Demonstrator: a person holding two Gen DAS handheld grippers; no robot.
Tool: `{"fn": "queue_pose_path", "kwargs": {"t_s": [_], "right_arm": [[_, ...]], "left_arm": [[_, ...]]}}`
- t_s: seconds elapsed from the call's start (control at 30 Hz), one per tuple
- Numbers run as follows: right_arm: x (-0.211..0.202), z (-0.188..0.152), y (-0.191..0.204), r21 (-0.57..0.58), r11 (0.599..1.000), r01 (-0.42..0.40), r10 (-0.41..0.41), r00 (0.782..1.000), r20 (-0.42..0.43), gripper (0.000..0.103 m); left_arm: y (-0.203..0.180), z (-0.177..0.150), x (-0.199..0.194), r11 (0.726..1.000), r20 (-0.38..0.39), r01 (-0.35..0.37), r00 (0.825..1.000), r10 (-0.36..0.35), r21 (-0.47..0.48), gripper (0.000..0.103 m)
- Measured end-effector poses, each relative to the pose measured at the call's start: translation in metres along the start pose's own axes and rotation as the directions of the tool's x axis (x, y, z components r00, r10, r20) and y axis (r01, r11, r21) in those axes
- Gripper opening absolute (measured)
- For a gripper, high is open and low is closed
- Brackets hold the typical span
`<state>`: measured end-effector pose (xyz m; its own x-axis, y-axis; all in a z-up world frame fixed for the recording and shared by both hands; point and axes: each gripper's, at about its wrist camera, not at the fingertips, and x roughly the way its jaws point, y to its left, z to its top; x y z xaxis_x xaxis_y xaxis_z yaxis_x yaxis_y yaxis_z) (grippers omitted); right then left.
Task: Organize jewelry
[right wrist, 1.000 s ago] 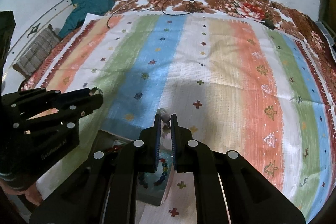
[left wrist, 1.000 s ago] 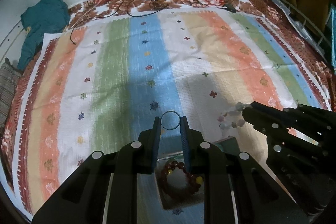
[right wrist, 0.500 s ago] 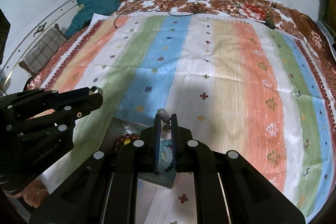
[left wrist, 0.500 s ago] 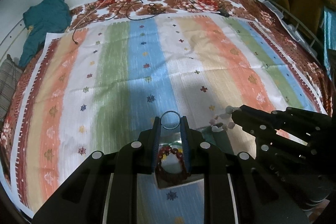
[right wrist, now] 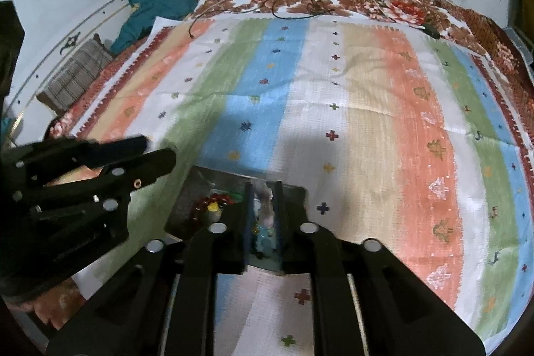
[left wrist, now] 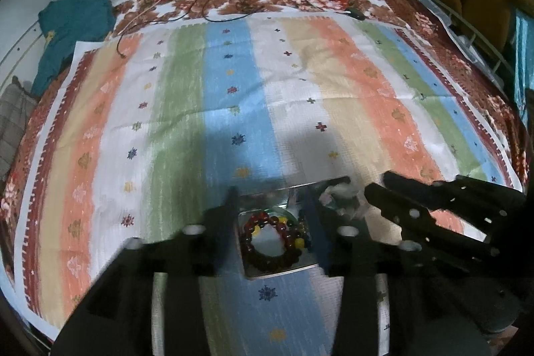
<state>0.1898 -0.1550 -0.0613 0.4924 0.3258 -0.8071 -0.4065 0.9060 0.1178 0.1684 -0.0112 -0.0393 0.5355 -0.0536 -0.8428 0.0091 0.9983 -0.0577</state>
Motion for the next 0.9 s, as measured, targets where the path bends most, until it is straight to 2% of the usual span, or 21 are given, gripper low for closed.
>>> {"fn": "queue_pose_path", "kwargs": {"t_s": [0.03,0.2,0.33,0.47,0.8,0.9], "right_arm": [[-0.001,0.0,-0.002,0.004,1.0,0.006,-0.006,1.0,0.005,0.037],[-0.009,-0.002,-0.009,0.015,1.0,0.014,-0.014,1.0,0.024,0.039],[-0.016,-0.007,-0.01,-0.001,1.0,0.022,-0.021,0.999,0.038,0.049],[-0.027,-0.013,-0.012,0.004,1.0,0.013,-0.013,0.998,0.06,0.054],[-0.044,-0.028,-0.008,-0.033,0.999,0.025,-0.022,0.995,0.093,0.073],[-0.046,-0.032,-0.01,-0.029,0.999,0.022,-0.019,0.996,0.085,0.078]], "left_arm": [[0.001,-0.001,0.0,1.0,-0.003,-0.002,1.0,0.002,-0.004,0.043],[0.011,-0.007,-0.006,1.0,-0.002,-0.008,1.0,0.008,-0.027,0.044],[0.014,-0.017,-0.013,1.0,0.008,-0.01,1.0,0.01,-0.021,0.048],[0.013,-0.028,-0.022,1.0,0.018,-0.003,1.0,0.003,-0.009,0.05],[-0.001,-0.049,-0.04,1.0,0.058,0.004,0.998,-0.005,0.02,0.069],[-0.003,-0.054,-0.044,1.0,0.072,-0.019,0.997,0.017,0.025,0.075]]}}
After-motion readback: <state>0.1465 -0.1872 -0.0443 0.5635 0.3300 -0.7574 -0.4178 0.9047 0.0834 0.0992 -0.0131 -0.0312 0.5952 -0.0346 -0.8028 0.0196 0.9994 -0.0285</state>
